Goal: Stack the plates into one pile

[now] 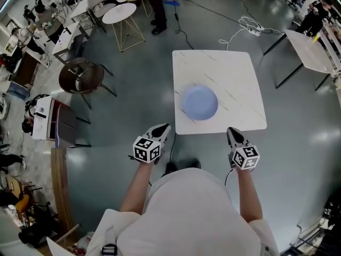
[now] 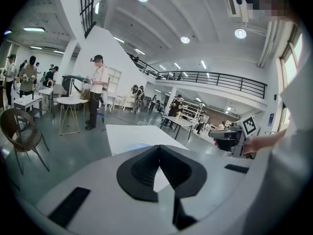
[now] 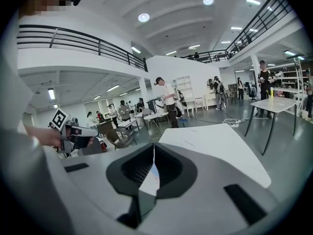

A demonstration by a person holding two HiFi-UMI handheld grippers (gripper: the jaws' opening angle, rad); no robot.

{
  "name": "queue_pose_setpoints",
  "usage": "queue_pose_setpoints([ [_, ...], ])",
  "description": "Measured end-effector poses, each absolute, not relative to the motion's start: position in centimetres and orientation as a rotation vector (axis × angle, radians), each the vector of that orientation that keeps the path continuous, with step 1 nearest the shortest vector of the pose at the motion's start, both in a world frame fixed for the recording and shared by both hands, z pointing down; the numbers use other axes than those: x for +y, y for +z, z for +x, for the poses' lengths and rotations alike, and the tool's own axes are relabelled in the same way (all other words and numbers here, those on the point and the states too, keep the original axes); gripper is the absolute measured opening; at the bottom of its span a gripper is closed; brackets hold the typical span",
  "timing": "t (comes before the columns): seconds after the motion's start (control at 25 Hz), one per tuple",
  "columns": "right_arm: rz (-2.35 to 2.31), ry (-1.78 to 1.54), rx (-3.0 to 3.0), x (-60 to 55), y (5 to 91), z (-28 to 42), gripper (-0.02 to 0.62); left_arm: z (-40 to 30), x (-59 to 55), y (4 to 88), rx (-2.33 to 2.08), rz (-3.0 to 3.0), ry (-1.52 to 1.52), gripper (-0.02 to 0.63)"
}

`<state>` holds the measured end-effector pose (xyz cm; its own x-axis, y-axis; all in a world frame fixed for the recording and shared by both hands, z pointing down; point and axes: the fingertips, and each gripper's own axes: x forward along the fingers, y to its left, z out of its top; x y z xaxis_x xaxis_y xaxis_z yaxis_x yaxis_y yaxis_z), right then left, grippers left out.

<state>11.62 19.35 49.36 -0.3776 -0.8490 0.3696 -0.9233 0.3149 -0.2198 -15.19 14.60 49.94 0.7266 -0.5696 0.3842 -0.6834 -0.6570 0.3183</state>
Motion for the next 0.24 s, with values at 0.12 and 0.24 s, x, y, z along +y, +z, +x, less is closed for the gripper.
queue_pose_setpoints([
  [0.12,1.612,0.621,-2.415,19.61,49.44,10.95,0.028,-15.61,14.37,50.08,-0.964,2.477,0.351,0.012],
  [0.24,1.609,0.641,-2.428,19.53,49.34,10.51,0.028,-16.04,14.00,50.14,-0.965,2.467,0.347,0.012],
])
